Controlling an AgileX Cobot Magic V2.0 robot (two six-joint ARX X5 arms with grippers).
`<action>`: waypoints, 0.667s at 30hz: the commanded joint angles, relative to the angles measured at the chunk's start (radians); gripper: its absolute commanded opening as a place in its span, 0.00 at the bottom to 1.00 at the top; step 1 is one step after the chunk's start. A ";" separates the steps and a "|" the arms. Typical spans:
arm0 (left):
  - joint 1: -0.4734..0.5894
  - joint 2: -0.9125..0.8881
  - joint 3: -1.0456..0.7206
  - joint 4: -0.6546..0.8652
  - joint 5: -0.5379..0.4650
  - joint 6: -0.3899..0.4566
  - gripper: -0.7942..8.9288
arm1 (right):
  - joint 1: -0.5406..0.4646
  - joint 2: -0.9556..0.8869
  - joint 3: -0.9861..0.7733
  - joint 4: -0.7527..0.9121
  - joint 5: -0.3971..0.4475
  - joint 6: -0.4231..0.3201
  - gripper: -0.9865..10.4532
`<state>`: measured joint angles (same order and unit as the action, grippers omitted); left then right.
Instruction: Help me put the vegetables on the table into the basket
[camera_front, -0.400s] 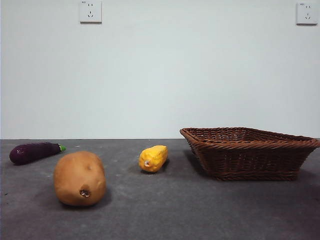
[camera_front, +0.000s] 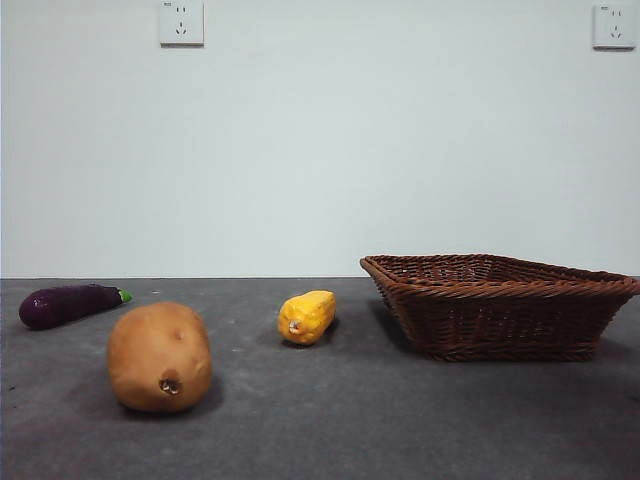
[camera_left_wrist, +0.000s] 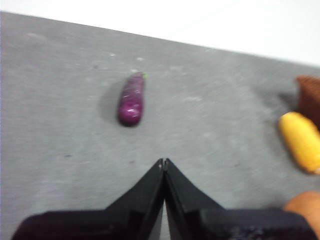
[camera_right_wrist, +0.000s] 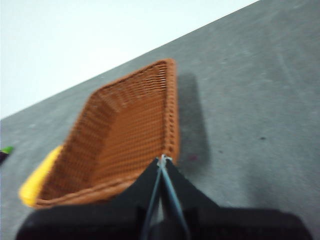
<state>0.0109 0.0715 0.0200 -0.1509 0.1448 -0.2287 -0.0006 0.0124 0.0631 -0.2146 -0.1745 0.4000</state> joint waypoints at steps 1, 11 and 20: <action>-0.002 0.001 0.029 0.014 0.056 -0.108 0.08 | 0.000 0.010 0.070 -0.003 -0.005 0.026 0.08; -0.002 0.114 0.168 0.010 0.221 -0.111 0.08 | 0.000 0.243 0.333 -0.078 -0.011 0.015 0.08; -0.002 0.349 0.317 0.009 0.325 -0.111 0.08 | 0.000 0.562 0.571 -0.278 -0.169 -0.038 0.08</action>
<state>0.0109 0.3992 0.3286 -0.1471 0.4591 -0.3351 -0.0006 0.5488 0.6216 -0.4774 -0.3199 0.3874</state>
